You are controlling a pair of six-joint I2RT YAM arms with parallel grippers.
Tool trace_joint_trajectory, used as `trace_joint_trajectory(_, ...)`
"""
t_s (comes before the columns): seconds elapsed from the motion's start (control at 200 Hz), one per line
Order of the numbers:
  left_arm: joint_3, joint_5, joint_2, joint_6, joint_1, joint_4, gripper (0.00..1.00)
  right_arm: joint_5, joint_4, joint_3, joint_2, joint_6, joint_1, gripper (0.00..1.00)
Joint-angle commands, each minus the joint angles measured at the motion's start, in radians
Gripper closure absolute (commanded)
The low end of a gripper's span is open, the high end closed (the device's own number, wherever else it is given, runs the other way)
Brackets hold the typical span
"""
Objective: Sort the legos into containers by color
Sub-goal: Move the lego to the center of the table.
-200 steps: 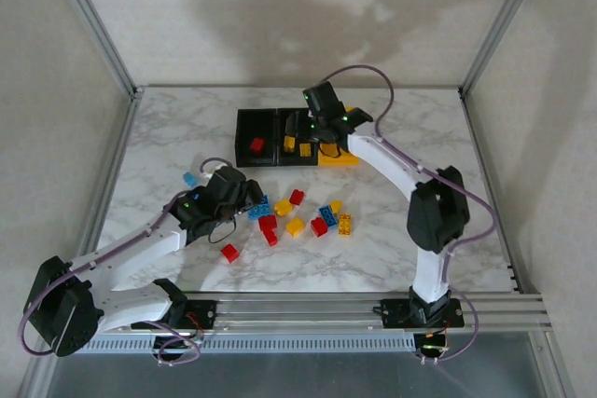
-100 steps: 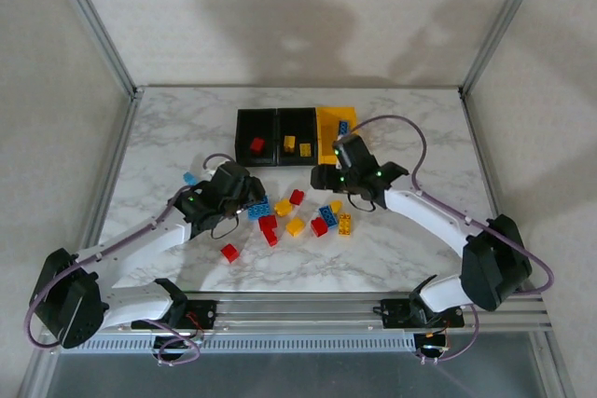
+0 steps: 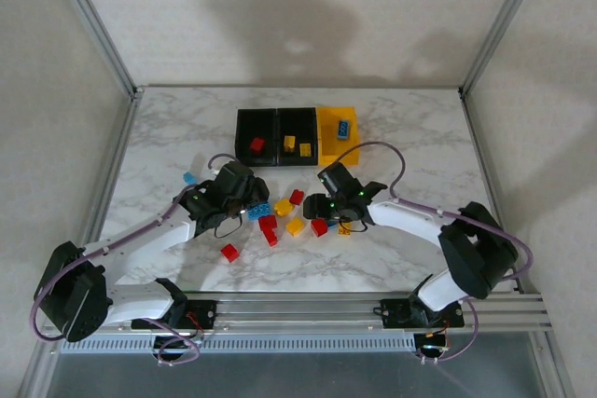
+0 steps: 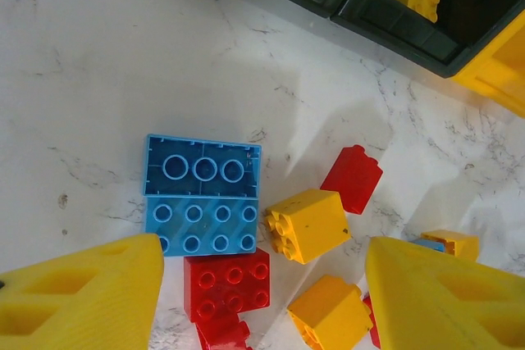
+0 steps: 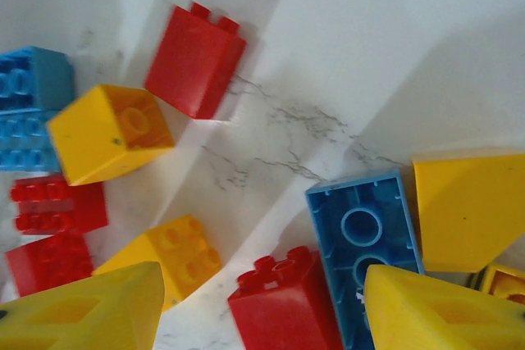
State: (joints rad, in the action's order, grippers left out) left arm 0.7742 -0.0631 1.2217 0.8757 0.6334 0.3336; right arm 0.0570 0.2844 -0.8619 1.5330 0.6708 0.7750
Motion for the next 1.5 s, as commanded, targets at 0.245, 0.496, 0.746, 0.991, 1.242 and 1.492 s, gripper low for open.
trace_joint_trajectory(0.245,-0.033,-0.001,-0.035,-0.009,0.006,-0.007,0.34,-0.082,0.046,-0.051,0.046,0.032,0.006,0.32)
trace_joint_trajectory(0.496,-0.032,0.008,-0.022,-0.009,0.006,-0.023,0.34,-0.138,0.087,-0.060,0.070,0.032,0.005,0.32)
trace_joint_trajectory(0.746,-0.036,0.008,-0.019,-0.009,0.006,-0.024,0.34,-0.152,0.104,-0.081,0.121,0.020,0.005,0.35)
trace_joint_trajectory(0.991,-0.036,0.008,-0.016,-0.010,0.006,-0.026,0.34,-0.202,0.166,-0.135,0.175,0.001,0.020,0.39)
trace_joint_trajectory(1.242,-0.030,0.009,-0.007,-0.012,0.006,-0.033,0.34,-0.259,0.232,-0.184,0.171,0.010,0.053,0.39)
trace_joint_trajectory(1.492,-0.026,0.014,0.002,-0.012,0.006,-0.035,0.34,-0.277,0.261,-0.215,0.106,0.013,0.060,0.38)
